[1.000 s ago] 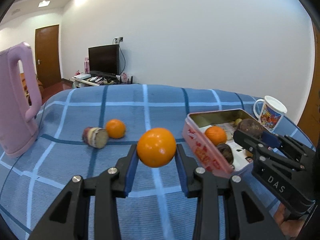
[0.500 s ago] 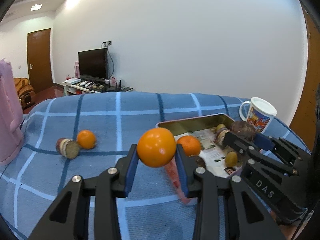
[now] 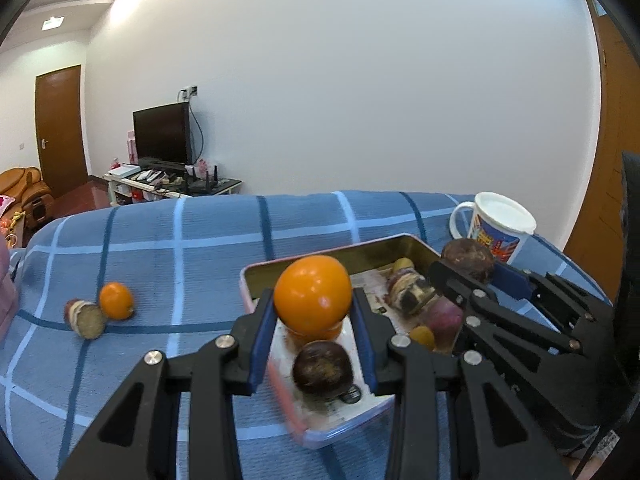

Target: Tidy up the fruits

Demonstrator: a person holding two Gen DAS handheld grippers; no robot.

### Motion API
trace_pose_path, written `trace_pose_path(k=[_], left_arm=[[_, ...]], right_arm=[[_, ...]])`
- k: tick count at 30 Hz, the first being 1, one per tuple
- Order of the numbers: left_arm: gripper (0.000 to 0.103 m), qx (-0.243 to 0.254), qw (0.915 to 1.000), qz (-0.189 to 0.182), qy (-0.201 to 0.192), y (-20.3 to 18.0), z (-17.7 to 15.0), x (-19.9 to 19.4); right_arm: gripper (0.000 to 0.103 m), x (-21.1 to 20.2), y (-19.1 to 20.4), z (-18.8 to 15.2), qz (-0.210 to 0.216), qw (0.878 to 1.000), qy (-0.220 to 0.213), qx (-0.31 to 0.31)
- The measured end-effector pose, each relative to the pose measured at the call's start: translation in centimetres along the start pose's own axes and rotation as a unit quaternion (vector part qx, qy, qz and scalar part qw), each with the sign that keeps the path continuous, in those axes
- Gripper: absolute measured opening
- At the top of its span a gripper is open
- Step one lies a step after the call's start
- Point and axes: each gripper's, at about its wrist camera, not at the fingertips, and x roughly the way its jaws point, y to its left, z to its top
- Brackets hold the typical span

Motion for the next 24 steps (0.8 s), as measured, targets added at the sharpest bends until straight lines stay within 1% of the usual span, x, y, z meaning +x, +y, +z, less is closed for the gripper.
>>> trace_pose_path(k=[6, 12, 17, 24], left_arm=[[0.039, 0.005, 1.0, -0.005, 0.005, -1.2, 0.1, 1.0], [0.039, 0.01, 0.9999, -0.009, 0.008, -2.3, 0.3, 1.9], [0.039, 0.01, 0.9998, -0.008, 0.016, -2.6, 0.4, 2.7], [0.039, 0.014, 0.9996, -0.003, 0.023, -3.0, 0.4, 3.5]], right_arm=[[0.042, 0.6, -1.5, 0.4, -0.019, 1.0, 0.0, 0.002], [0.042, 1.4, -2.2, 0.6, -0.034, 0.999, 0.007, -0.001], [0.042, 2.7, -2.8, 0.6, -0.041, 0.999, 0.025, -0.004], [0.042, 4.1, -3.1, 0.6, -0.039, 0.998, 0.048, -0.009]])
